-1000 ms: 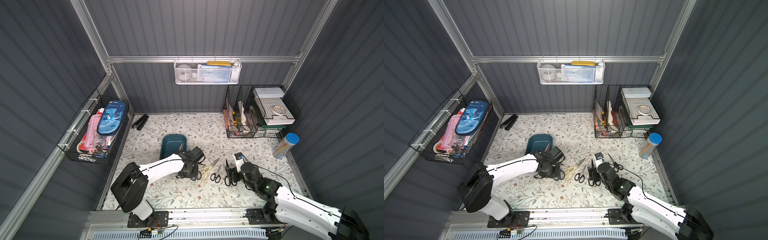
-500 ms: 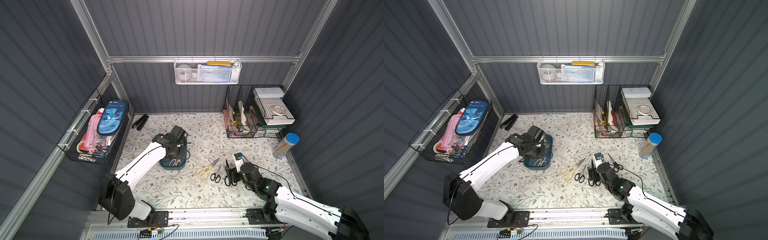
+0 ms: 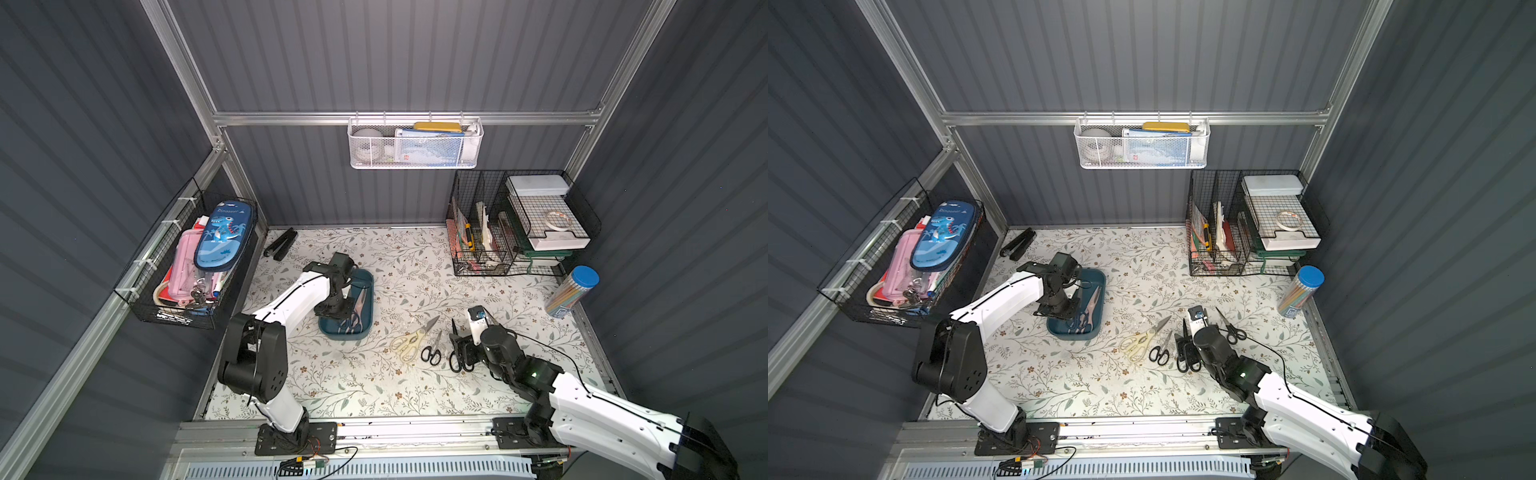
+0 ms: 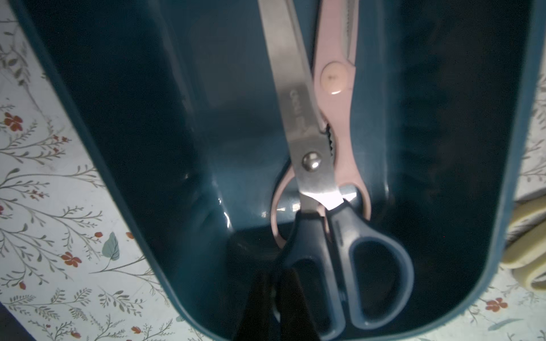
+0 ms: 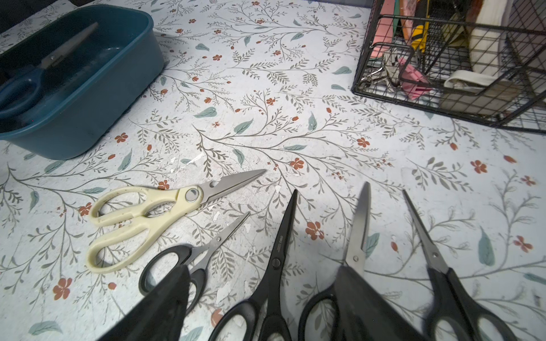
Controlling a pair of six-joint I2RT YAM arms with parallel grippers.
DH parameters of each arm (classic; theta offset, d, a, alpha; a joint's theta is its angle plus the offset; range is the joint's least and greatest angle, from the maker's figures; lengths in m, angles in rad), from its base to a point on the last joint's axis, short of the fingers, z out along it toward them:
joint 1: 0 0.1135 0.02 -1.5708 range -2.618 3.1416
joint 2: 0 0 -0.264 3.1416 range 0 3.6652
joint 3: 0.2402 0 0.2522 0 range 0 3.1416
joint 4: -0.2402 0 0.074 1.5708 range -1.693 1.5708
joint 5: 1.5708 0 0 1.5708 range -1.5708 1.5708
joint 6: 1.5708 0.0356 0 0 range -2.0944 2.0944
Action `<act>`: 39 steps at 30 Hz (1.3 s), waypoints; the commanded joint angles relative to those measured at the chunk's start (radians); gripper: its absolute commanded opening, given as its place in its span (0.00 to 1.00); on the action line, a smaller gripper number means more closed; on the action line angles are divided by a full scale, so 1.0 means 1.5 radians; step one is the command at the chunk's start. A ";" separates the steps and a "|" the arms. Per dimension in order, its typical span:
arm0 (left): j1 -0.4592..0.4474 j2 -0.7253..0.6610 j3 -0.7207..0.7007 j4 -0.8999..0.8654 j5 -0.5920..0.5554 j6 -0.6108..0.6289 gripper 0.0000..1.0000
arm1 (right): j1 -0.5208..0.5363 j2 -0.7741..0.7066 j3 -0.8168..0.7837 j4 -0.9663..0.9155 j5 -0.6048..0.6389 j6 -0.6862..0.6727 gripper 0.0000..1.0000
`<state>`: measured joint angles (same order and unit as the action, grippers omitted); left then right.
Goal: Put the scissors into the storage box
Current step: Place the scissors in the storage box, then pick up the scissors from the center of the board.
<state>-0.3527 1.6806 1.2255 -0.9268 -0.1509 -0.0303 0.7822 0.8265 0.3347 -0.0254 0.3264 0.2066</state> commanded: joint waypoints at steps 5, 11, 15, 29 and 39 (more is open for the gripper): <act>0.014 0.052 0.001 0.021 -0.029 0.027 0.00 | 0.005 0.001 0.016 0.005 0.015 -0.004 0.82; 0.014 0.056 0.005 0.025 -0.067 0.005 0.23 | 0.007 0.015 0.021 0.008 0.011 -0.008 0.82; 0.014 0.039 0.007 0.018 -0.090 -0.013 0.33 | 0.009 0.022 0.023 0.007 0.011 -0.010 0.82; -0.179 -0.076 0.210 0.040 0.089 0.024 0.40 | 0.013 0.004 0.019 0.005 0.017 -0.012 0.82; -0.297 0.027 0.151 0.105 0.141 -0.032 0.38 | 0.016 -0.070 -0.007 0.003 0.048 -0.008 0.82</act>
<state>-0.7597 1.6928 1.4689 -0.7563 0.0338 -0.0441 0.8024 0.7460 0.3439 -0.0219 0.3664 0.1997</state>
